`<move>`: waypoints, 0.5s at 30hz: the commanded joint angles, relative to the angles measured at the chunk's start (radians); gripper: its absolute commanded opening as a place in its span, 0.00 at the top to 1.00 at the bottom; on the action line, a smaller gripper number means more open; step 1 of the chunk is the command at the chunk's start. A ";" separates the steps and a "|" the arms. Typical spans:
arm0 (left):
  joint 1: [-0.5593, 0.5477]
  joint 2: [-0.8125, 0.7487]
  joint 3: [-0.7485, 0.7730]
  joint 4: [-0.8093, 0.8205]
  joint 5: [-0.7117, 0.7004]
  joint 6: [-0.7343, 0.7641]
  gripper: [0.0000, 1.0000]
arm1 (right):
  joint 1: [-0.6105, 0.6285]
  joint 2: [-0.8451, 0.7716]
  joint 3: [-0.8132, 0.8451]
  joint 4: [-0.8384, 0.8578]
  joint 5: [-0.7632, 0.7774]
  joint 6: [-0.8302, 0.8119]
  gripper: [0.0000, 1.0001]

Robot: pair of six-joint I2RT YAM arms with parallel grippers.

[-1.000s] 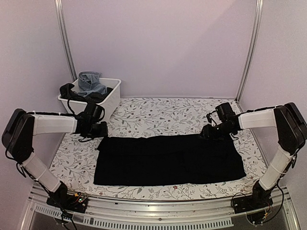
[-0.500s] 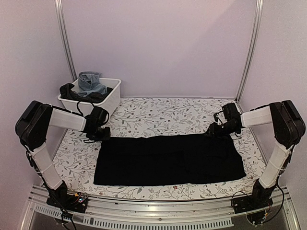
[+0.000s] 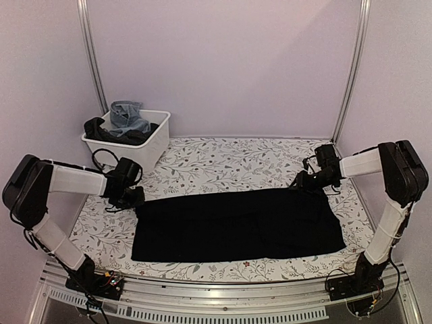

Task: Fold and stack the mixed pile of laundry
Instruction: Smooth out the rectangle-folded T-shirt at the center of the board.

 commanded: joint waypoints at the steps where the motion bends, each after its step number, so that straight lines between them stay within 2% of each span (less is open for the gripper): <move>1: 0.030 -0.090 -0.051 -0.055 -0.091 -0.066 0.73 | -0.018 0.048 0.015 -0.031 0.027 -0.006 0.53; 3: 0.029 -0.146 -0.065 -0.039 -0.096 -0.068 0.66 | -0.018 0.048 0.021 -0.031 0.020 -0.014 0.53; 5: 0.029 -0.202 -0.071 -0.018 -0.082 -0.054 0.65 | -0.018 0.050 0.030 -0.037 0.021 -0.020 0.53; 8: 0.013 -0.249 -0.061 0.037 0.020 0.012 0.64 | -0.018 0.051 0.050 -0.053 0.039 -0.031 0.53; 10: -0.017 -0.238 -0.045 0.059 0.079 0.046 0.64 | -0.019 0.055 0.063 -0.066 0.058 -0.035 0.53; 15: -0.135 -0.147 0.024 0.038 0.094 0.084 0.65 | -0.018 0.040 0.085 -0.133 0.123 -0.061 0.55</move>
